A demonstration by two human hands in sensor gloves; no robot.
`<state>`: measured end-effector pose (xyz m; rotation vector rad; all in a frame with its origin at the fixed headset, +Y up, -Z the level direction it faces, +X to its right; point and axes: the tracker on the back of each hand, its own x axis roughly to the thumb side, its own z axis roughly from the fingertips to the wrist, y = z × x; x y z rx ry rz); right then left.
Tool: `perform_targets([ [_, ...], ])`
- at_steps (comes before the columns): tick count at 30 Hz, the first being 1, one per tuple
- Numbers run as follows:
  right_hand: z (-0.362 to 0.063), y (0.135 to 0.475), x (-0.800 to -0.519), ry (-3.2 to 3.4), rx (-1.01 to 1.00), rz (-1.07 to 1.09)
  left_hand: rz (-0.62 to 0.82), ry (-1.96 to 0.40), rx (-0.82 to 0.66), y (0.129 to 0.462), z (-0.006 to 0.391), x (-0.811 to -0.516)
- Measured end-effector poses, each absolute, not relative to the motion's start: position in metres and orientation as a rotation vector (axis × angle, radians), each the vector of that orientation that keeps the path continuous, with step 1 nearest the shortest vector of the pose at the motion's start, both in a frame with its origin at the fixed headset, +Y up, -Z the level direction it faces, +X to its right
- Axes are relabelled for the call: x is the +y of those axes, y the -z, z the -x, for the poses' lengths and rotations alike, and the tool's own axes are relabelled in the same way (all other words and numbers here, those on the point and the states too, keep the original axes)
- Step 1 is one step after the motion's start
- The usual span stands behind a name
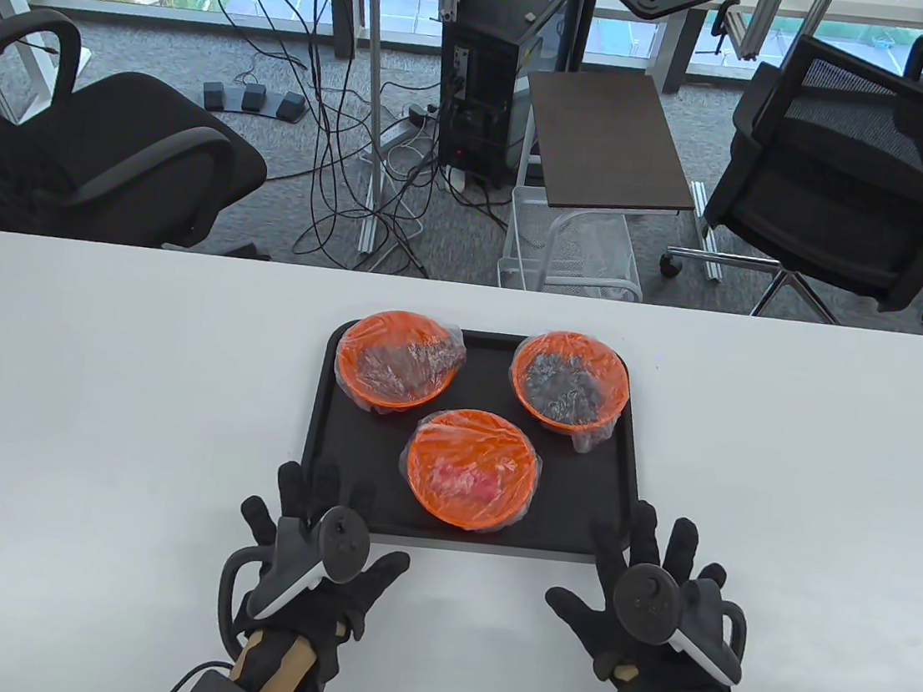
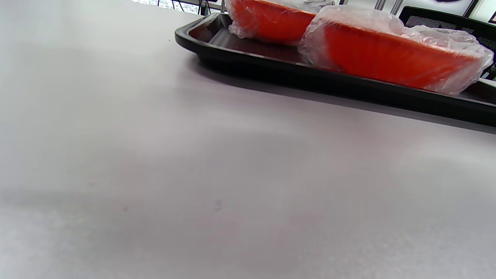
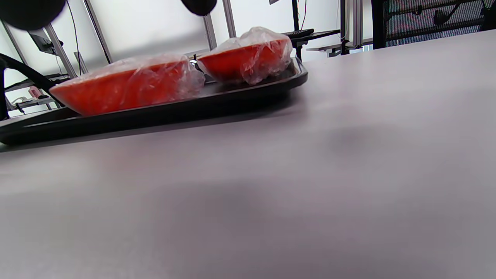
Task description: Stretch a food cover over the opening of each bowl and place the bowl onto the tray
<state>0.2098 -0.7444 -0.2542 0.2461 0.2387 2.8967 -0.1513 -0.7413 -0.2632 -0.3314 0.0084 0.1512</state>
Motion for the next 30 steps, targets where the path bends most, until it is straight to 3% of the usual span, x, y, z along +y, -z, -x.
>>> perform_targets([
  [30, -0.2047, 0.2500, -0.7421, -2.881, 0.252, -0.288, 0.339, -0.141, 0.009, 0.2622, 0.1503, -0.7409],
])
